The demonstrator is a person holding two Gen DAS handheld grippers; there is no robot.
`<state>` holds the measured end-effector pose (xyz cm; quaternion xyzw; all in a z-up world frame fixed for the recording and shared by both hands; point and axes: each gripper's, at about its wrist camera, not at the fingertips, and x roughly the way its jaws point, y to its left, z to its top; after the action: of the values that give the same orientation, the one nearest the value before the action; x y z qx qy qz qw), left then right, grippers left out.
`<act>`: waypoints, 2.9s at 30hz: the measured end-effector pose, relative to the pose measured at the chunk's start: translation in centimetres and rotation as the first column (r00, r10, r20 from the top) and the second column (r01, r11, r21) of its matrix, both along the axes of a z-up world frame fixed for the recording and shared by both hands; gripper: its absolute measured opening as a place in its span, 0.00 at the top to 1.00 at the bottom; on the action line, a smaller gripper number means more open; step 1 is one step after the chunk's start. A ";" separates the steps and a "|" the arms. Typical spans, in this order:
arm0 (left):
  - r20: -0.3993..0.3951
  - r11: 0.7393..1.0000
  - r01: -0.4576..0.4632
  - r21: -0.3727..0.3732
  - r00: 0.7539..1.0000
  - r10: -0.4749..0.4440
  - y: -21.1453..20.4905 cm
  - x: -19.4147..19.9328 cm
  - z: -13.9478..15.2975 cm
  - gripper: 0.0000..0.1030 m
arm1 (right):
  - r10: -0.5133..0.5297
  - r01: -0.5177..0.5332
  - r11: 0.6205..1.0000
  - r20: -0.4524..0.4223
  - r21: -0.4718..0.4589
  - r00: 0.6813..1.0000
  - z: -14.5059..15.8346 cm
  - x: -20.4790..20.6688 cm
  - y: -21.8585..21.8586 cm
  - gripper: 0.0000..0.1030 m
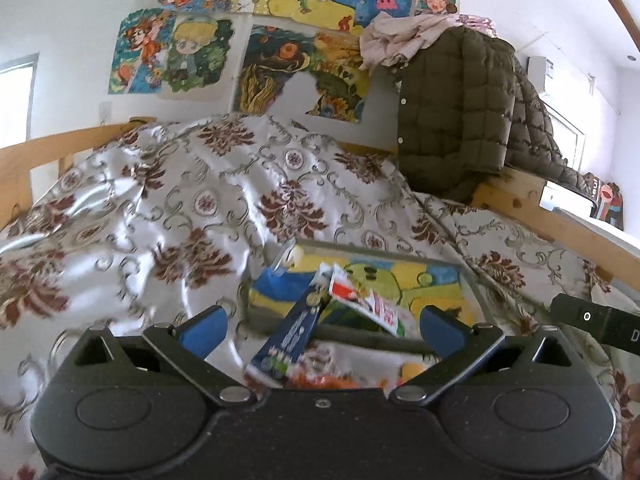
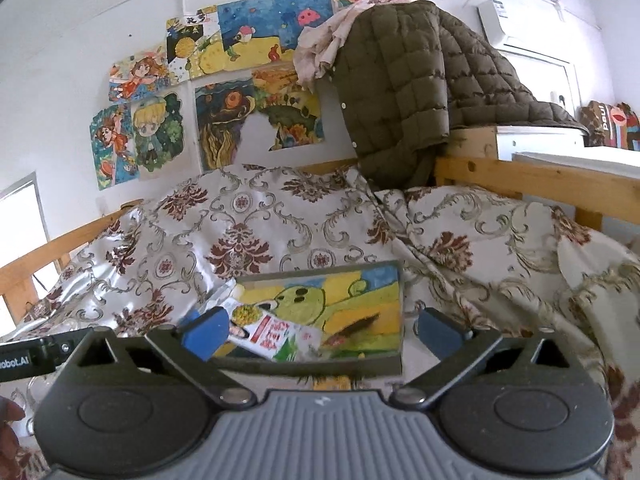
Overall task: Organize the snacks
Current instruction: 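Open left tool over the tray while right tool releases its snack into the tray, then withdraw both tools from the tray back toward the remaining snacks, then lower left tool onto the white-labelled nut bag while right tool approaches the rice-crispy bar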
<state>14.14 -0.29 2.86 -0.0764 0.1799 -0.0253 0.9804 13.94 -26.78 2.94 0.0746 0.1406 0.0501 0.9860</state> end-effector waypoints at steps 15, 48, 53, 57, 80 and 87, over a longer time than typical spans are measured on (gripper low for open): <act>-0.047 0.999 -0.016 0.039 0.999 0.018 0.5 -7.3 -1.5 0.01 | 0.012 -0.015 0.999 -0.076 -0.043 0.997 -1.9 -7.5 2.5 0.00; -0.212 0.994 -0.088 0.067 0.972 0.100 1.2 -9.9 -3.3 0.01 | 0.039 -0.058 0.997 -0.356 -0.043 0.934 -4.3 -9.9 4.4 0.00; -0.223 0.993 -0.089 0.076 0.969 0.104 1.2 -9.7 -3.5 0.01 | 0.066 -0.098 0.993 -0.388 -0.063 0.919 -4.8 -9.6 5.3 0.00; -0.230 0.993 -0.089 0.081 0.968 0.105 1.0 -9.6 -3.5 0.01 | 0.082 -0.119 0.991 -0.405 -0.067 0.911 -5.0 -9.4 5.7 0.00; -0.268 0.991 -0.079 0.105 0.958 0.104 0.8 -8.5 -3.4 0.01 | 0.112 -0.136 0.990 -0.382 -0.037 0.918 -4.5 -9.2 5.4 0.00; -0.310 0.993 -0.042 0.113 0.948 0.075 0.7 -6.7 -3.7 0.01 | 0.126 -0.147 0.989 -0.400 -0.022 0.908 -4.6 -7.8 5.2 0.00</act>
<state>7.48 0.44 -0.82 -0.0329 0.3323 0.0258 0.9423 6.12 -21.63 -1.63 0.0479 0.3441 0.0989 0.9325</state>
